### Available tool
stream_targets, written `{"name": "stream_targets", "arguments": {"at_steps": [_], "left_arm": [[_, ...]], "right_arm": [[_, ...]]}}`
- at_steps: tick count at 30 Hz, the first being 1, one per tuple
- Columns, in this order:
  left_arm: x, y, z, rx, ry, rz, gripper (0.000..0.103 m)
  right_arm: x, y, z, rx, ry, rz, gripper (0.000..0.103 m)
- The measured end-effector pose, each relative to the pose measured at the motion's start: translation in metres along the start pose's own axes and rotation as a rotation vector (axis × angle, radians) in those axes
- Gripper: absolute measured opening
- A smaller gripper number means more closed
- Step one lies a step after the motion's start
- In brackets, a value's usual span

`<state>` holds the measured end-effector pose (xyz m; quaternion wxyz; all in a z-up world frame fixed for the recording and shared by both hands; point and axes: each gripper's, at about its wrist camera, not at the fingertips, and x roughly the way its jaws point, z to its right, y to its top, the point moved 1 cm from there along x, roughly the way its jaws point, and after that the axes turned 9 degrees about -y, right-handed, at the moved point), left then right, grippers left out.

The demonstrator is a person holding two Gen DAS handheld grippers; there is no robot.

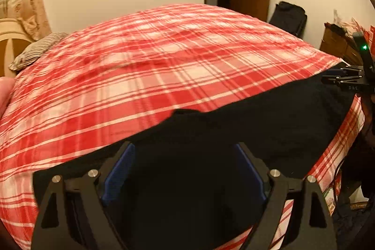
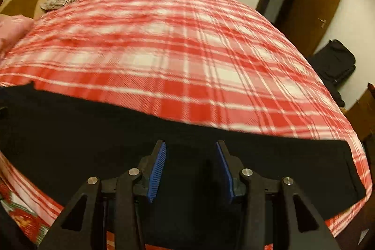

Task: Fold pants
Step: 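Press both open grippers along the folded pants to flatten them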

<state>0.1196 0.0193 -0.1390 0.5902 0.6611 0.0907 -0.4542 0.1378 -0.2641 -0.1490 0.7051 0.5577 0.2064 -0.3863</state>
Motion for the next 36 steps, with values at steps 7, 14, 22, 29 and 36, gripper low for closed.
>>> {"name": "stream_targets", "arguments": {"at_steps": [7, 14, 22, 29, 36], "left_arm": [[0.038, -0.013, 0.017, 0.015, -0.005, -0.117, 0.089], [0.039, -0.009, 0.026, 0.018, 0.019, -0.123, 0.093], [0.044, 0.008, 0.061, 0.113, -0.02, -0.116, 0.093], [0.065, 0.0, 0.064, 0.1, -0.046, -0.129, 0.103], [0.059, 0.001, 0.069, 0.12, -0.032, -0.143, 0.103]], "right_arm": [[0.019, -0.016, 0.012, 0.032, 0.047, -0.012, 0.05], [0.018, -0.017, 0.011, 0.018, 0.073, 0.003, 0.053], [0.015, -0.017, 0.015, 0.036, 0.094, -0.001, 0.053], [0.015, -0.019, 0.024, 0.066, 0.141, 0.0, 0.053], [-0.006, -0.015, 0.072, 0.181, 0.195, 0.026, 0.053]]}}
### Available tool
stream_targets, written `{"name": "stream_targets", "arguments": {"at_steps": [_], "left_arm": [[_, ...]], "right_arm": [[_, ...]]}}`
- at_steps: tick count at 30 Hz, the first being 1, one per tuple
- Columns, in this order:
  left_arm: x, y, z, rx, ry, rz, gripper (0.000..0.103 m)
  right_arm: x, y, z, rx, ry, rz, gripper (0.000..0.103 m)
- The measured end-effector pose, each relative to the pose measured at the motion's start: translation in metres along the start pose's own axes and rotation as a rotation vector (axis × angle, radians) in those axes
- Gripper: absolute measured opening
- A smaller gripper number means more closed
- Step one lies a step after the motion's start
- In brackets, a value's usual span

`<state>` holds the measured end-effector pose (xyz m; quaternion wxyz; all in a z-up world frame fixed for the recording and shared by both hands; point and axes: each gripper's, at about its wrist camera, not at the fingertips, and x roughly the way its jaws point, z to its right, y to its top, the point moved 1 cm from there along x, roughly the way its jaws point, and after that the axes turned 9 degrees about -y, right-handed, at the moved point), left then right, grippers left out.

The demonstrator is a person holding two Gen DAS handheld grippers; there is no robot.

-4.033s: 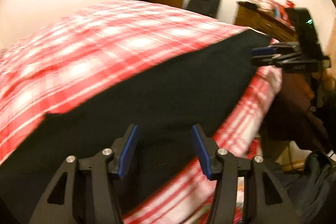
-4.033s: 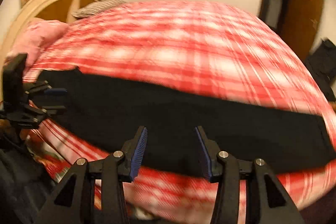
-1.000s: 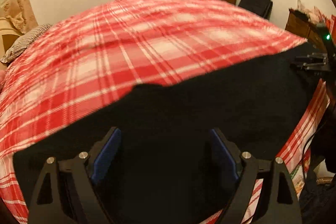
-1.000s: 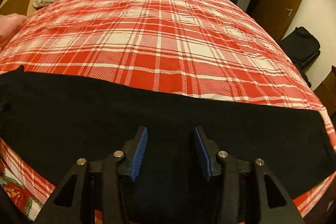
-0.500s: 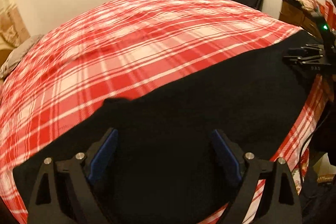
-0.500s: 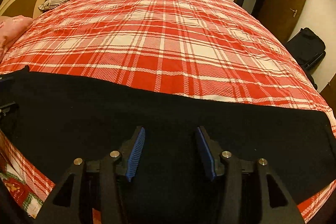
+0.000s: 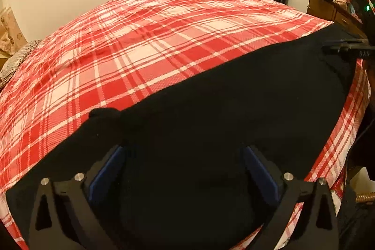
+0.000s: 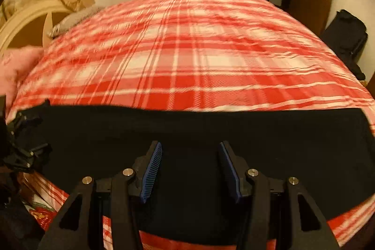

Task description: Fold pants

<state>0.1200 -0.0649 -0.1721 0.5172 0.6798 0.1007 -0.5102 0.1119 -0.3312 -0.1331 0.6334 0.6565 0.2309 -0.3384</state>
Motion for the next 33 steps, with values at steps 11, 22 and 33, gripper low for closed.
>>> {"name": "stream_targets", "arguments": {"at_steps": [11, 22, 33], "left_arm": [[0.0, 0.014, 0.011, 0.041, 0.01, -0.008, 0.103], [0.008, 0.014, 0.024, 0.049, -0.005, -0.02, 0.103], [0.012, 0.022, 0.017, 0.047, 0.01, -0.023, 0.103]], "right_arm": [[-0.068, 0.009, 0.16, 0.388, -0.099, 0.126, 0.053], [-0.02, -0.02, 0.214, 0.555, 0.011, -0.016, 0.046], [-0.012, -0.028, 0.217, 0.594, 0.141, -0.048, 0.04]]}}
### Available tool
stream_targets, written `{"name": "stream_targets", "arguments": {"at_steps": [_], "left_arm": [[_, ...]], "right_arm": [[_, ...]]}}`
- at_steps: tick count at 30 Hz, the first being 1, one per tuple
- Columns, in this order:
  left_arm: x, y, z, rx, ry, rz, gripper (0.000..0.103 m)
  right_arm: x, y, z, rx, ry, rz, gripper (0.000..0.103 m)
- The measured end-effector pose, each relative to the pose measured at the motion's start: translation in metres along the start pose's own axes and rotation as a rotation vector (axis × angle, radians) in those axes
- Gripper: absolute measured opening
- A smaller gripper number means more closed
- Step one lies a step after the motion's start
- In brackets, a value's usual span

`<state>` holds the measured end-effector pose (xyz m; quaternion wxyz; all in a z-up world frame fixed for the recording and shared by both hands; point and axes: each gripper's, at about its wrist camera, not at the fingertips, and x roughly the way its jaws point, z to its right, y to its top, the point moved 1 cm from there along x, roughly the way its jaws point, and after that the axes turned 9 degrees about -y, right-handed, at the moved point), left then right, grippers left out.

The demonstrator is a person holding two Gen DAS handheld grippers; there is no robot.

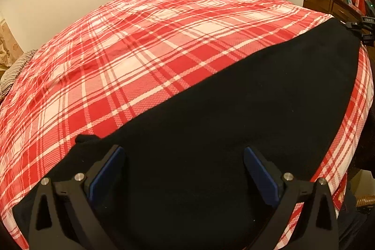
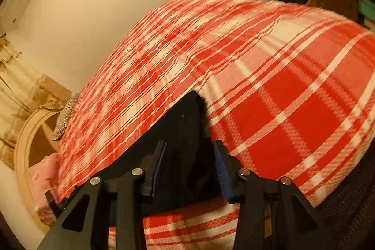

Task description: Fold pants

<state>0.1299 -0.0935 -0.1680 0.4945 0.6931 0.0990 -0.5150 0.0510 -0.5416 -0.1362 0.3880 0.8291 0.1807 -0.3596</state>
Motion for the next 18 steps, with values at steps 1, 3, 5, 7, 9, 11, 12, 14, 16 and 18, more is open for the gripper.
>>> {"name": "stream_targets", "arguments": {"at_steps": [1, 3, 5, 7, 9, 11, 12, 14, 16, 18], "left_arm": [[0.0, 0.0, 0.0, 0.0, 0.0, 0.001, 0.103], [0.0, 0.0, 0.0, -0.001, -0.003, 0.0, 0.103], [0.0, 0.0, 0.0, -0.006, -0.005, -0.002, 0.103], [-0.001, 0.0, 0.001, -0.012, -0.009, -0.001, 0.103], [-0.004, 0.001, 0.002, -0.015, -0.02, 0.004, 0.103], [-0.01, 0.004, 0.002, -0.022, -0.034, 0.015, 0.103], [-0.011, 0.004, 0.002, -0.028, -0.042, 0.019, 0.103], [-0.018, 0.007, 0.0, -0.057, -0.086, 0.034, 0.103], [-0.023, 0.01, -0.002, -0.089, -0.133, 0.045, 0.103], [-0.027, 0.012, -0.002, -0.101, -0.158, 0.055, 0.103]], "right_arm": [[0.002, -0.001, 0.001, 0.0, -0.007, -0.001, 0.037], [0.004, -0.001, 0.002, 0.007, -0.014, 0.014, 0.03], [0.003, -0.001, 0.004, 0.02, 0.001, 0.032, 0.021], [-0.002, -0.002, 0.0, 0.013, 0.015, 0.056, 0.016], [-0.011, -0.002, -0.015, -0.013, 0.019, 0.095, 0.015], [-0.021, -0.004, -0.034, -0.05, 0.038, 0.123, 0.014], [-0.028, -0.006, -0.048, -0.082, 0.043, 0.143, 0.014], [-0.041, -0.012, -0.078, -0.152, 0.026, 0.184, 0.014], [-0.052, -0.022, -0.111, -0.226, 0.022, 0.218, 0.014], [-0.059, -0.038, -0.149, -0.311, 0.03, 0.239, 0.014]]}}
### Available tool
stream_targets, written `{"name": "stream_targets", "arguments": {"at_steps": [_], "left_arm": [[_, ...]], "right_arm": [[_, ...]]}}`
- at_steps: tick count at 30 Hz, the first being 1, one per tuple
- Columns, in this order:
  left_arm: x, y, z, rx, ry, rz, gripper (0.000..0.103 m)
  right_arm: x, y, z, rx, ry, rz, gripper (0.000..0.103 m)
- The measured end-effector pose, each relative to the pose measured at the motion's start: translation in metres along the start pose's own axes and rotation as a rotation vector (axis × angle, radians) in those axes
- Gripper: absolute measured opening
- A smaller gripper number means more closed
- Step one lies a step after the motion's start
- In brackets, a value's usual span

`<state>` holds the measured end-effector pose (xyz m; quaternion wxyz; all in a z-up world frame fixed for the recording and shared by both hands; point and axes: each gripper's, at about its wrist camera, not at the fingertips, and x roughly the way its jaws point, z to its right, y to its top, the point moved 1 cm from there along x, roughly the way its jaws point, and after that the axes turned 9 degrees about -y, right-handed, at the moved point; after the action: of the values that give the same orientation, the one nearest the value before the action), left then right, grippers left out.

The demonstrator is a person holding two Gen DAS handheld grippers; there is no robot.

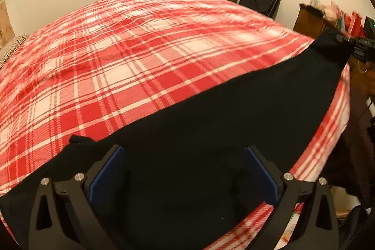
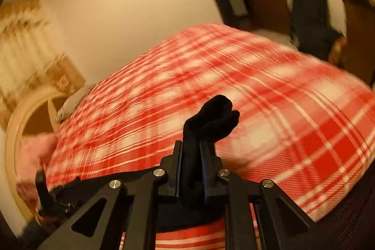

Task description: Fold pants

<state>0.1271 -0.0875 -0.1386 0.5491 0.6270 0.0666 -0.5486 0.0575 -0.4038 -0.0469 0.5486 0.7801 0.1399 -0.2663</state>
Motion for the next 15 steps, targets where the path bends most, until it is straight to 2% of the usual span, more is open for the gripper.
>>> {"name": "stream_targets", "arguments": {"at_steps": [4, 8, 11, 13, 15], "left_arm": [[-0.006, 0.004, 0.002, -0.012, -0.043, 0.019, 0.103], [-0.008, 0.005, 0.001, -0.036, -0.072, 0.024, 0.103], [-0.008, 0.004, 0.003, -0.039, -0.078, 0.021, 0.103], [-0.007, 0.005, 0.004, -0.037, -0.079, 0.014, 0.103], [-0.005, 0.005, 0.006, -0.034, -0.084, 0.007, 0.103]], "right_arm": [[0.001, -0.021, -0.083, -0.185, 0.052, 0.001, 0.014], [0.029, -0.061, -0.14, -0.355, 0.071, -0.075, 0.014], [0.058, -0.097, -0.161, -0.462, 0.022, -0.155, 0.014], [0.081, -0.122, -0.162, -0.502, -0.001, -0.228, 0.015], [0.095, -0.139, -0.158, -0.54, 0.001, -0.309, 0.019]]}}
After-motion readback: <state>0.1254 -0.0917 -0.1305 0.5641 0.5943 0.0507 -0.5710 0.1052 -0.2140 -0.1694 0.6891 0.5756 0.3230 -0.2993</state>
